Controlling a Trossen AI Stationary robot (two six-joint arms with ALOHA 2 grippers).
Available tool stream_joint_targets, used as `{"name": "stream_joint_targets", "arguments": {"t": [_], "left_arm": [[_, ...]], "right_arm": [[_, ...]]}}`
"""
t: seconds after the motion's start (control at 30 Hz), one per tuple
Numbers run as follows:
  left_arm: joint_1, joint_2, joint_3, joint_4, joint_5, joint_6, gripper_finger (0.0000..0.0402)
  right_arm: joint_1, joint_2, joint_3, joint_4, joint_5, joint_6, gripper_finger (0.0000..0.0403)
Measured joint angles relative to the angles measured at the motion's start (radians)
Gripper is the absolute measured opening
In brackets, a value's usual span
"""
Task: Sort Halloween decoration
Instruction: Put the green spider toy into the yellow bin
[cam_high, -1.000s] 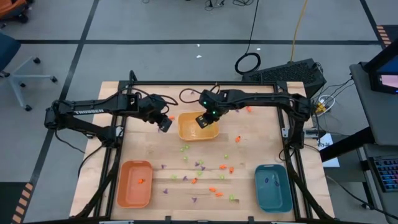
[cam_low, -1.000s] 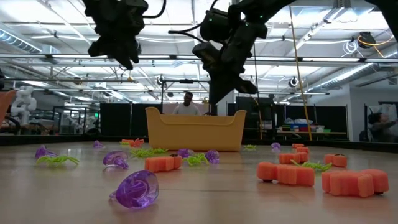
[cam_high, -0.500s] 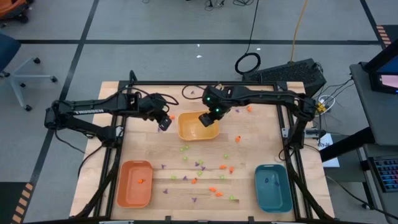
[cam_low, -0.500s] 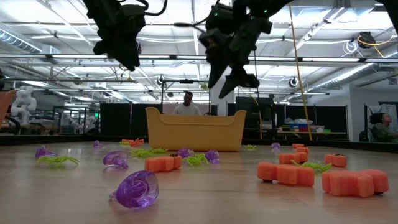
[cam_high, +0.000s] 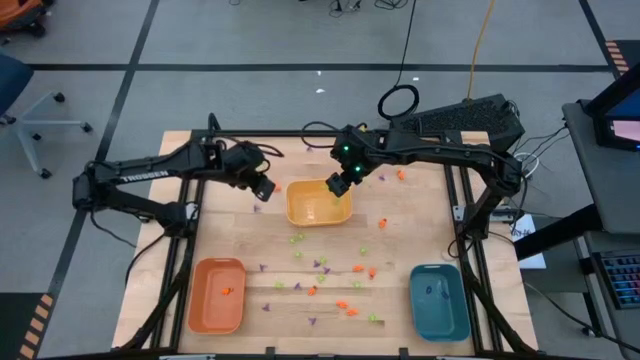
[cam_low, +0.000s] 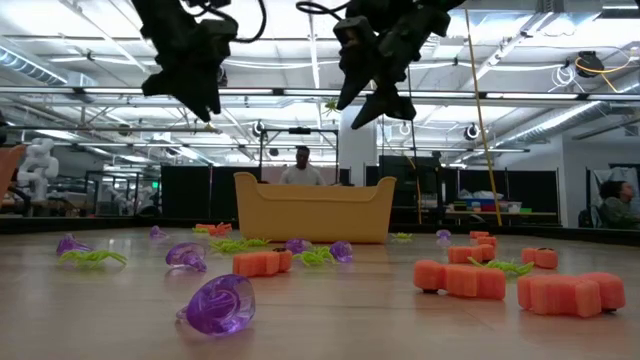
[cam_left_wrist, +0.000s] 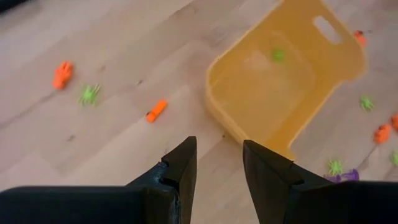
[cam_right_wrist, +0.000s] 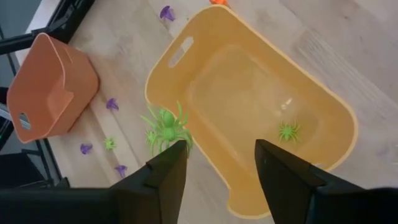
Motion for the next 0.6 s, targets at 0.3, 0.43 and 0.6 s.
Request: {"name": "stream_joint_targets", "arguments": {"t": [0.3,0.43,0.6], "left_arm": [[0.078,0.0,0.0,0.002,0.048,0.01,0.013],[0.088,0.0,0.0,0.003,0.071,0.02,0.013],[0.086,0.0,0.0,0.067,0.129,0.047,0.013]], "right_arm": [[-0.004,0.01,0.0,-0.061,0.027,-0.014,0.0196],[-0.004,0.028,0.0,-0.103,0.03,0.002,0.0247],[-0.004,0.045,-0.001,-0.114,0.028,0.032,0.0303]]}}
